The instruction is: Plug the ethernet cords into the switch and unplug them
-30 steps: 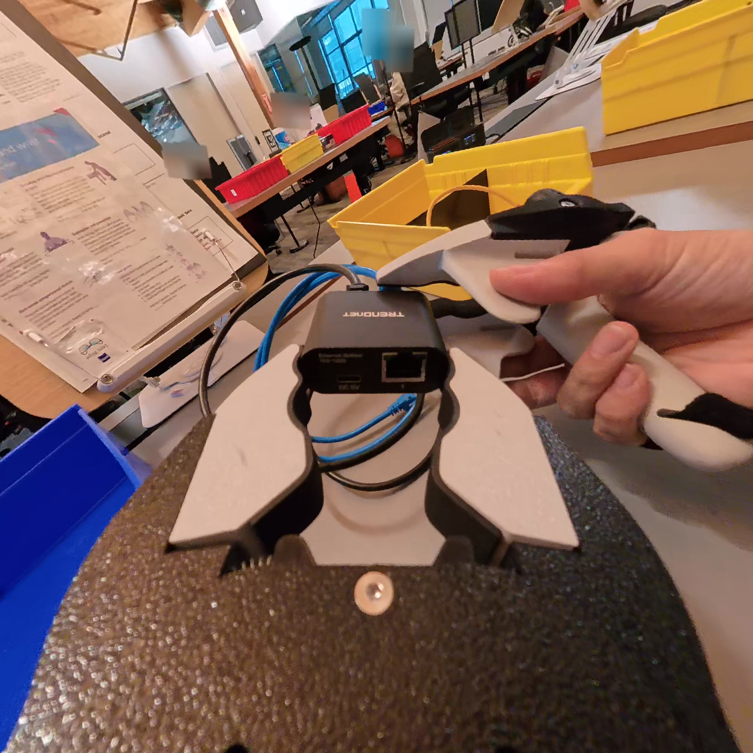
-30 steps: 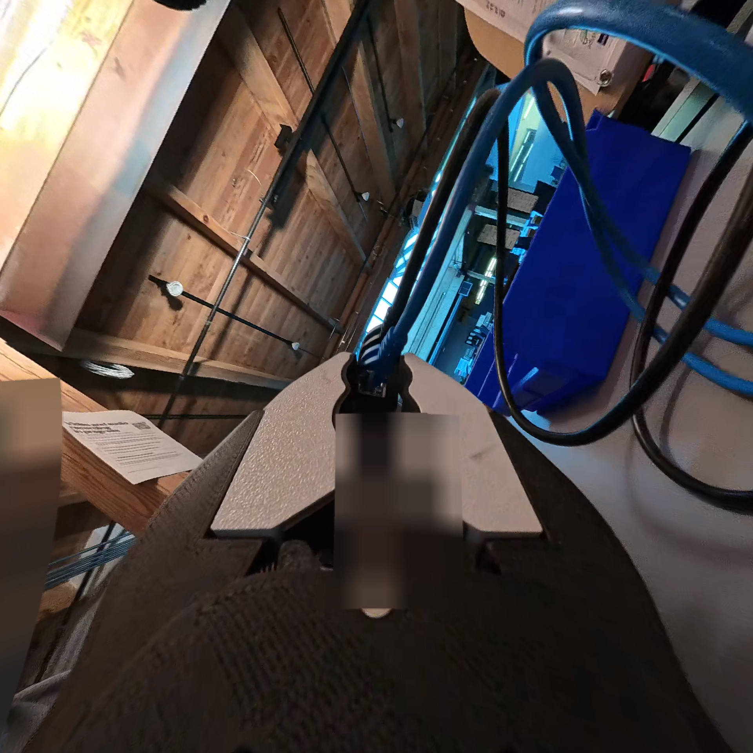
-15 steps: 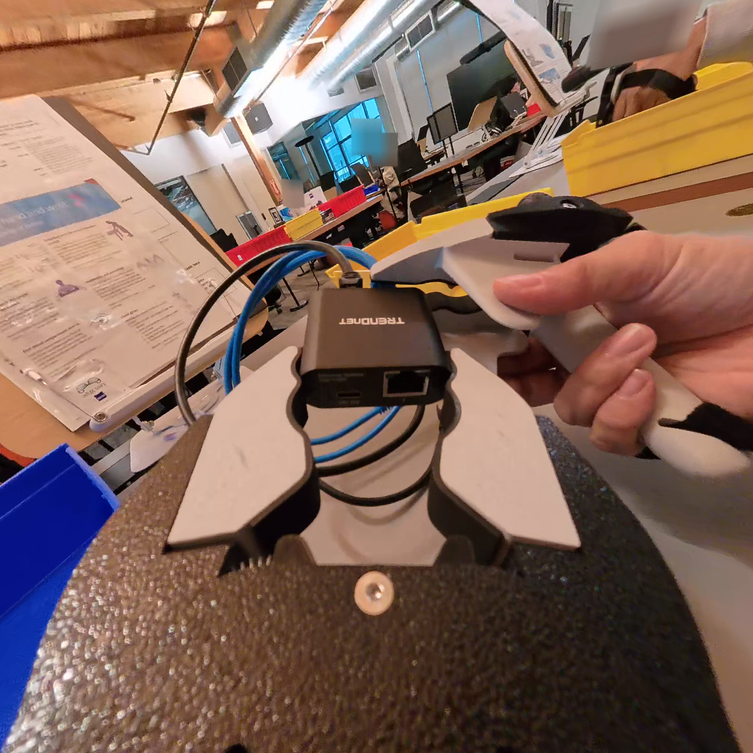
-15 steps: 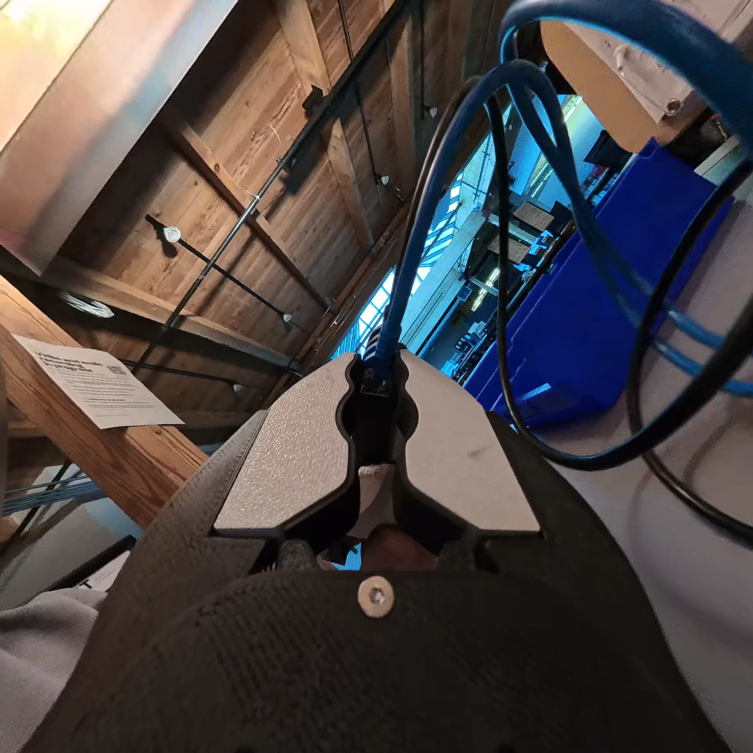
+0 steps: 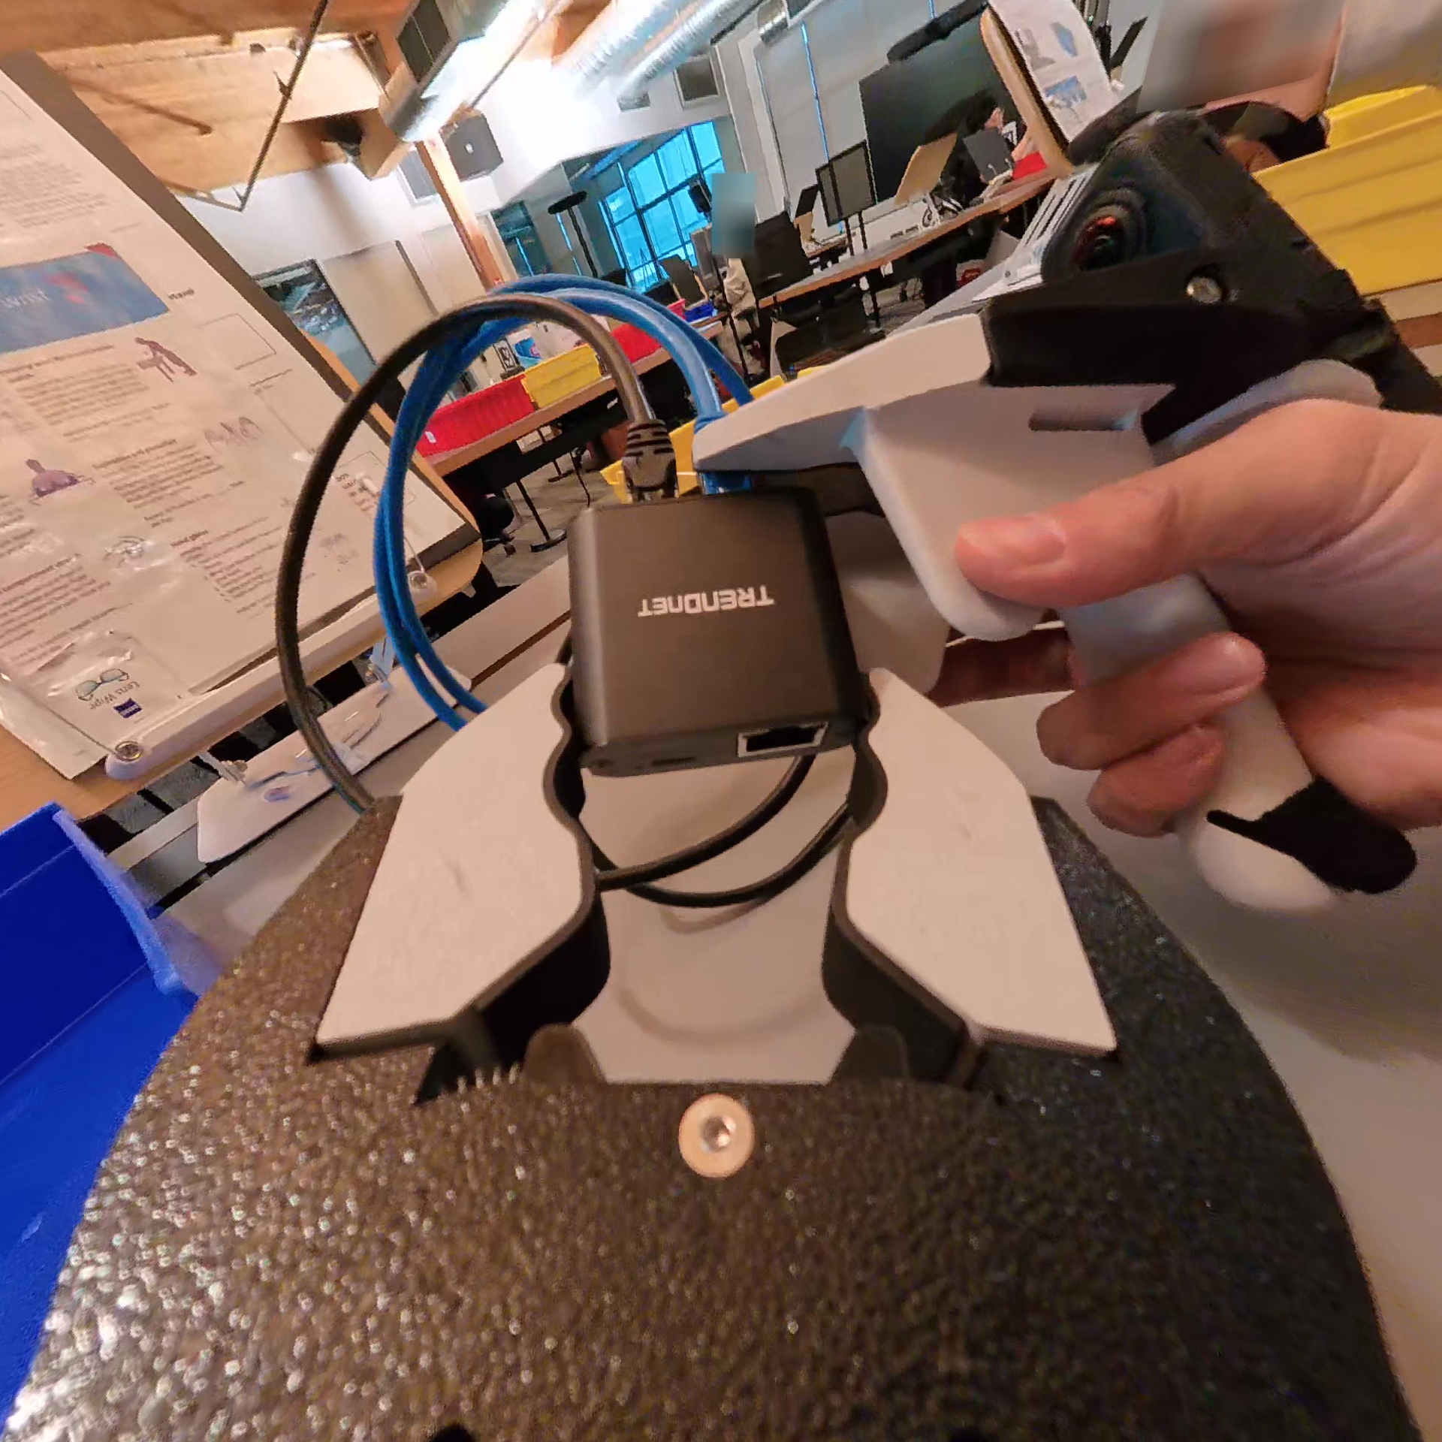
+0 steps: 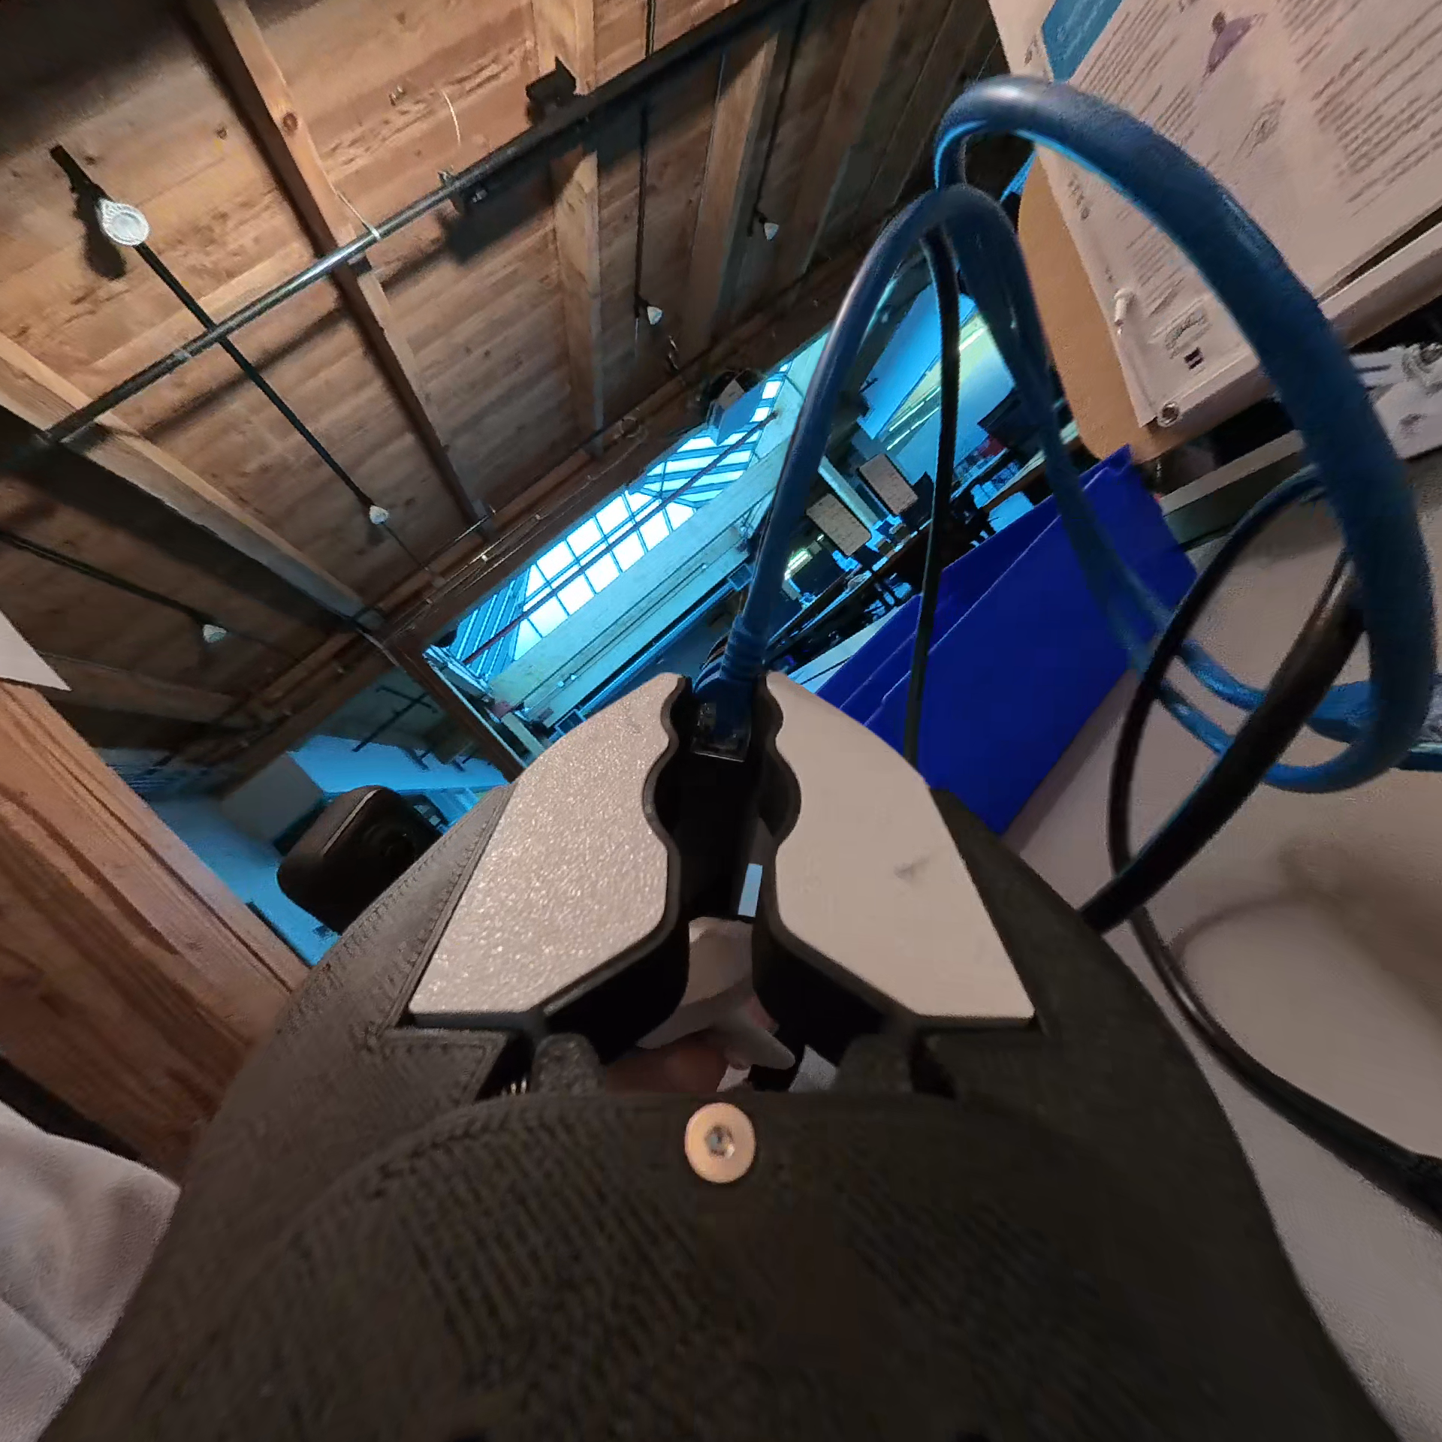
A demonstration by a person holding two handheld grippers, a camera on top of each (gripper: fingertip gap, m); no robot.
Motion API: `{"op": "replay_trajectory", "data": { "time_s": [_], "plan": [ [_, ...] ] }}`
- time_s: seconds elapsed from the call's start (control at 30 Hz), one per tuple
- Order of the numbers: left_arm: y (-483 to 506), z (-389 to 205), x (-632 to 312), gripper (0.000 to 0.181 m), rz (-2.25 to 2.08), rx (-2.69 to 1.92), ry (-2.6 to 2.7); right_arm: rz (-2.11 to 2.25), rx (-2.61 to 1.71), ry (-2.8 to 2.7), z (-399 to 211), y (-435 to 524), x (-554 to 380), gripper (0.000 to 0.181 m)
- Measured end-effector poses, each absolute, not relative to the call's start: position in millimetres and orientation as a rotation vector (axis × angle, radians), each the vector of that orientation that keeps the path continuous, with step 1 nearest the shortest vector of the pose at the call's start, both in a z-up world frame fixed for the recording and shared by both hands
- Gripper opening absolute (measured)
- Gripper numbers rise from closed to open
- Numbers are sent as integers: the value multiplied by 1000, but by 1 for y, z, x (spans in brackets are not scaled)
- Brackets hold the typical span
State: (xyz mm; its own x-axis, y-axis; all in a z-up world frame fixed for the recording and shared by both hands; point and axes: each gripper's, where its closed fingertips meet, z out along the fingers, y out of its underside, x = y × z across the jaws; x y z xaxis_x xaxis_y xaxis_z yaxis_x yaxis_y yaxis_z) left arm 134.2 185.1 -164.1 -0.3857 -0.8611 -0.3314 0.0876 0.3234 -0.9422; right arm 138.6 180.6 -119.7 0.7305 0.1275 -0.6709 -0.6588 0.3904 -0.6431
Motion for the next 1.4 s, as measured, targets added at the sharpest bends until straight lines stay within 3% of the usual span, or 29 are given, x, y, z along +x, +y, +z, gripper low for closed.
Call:
{"op": "replay_trajectory", "data": {
  "time_s": [0.5, 1.4],
  "plan": [
    [179, -159, 132, 64, -1370, -801, 1649, 362, -1092, 502, -112, 177, 136, 15],
    [196, -179, 141, 61, -1177, -877, 1693, 391, -1245, 591, -134, 184, 143, 15]
  ]
}}
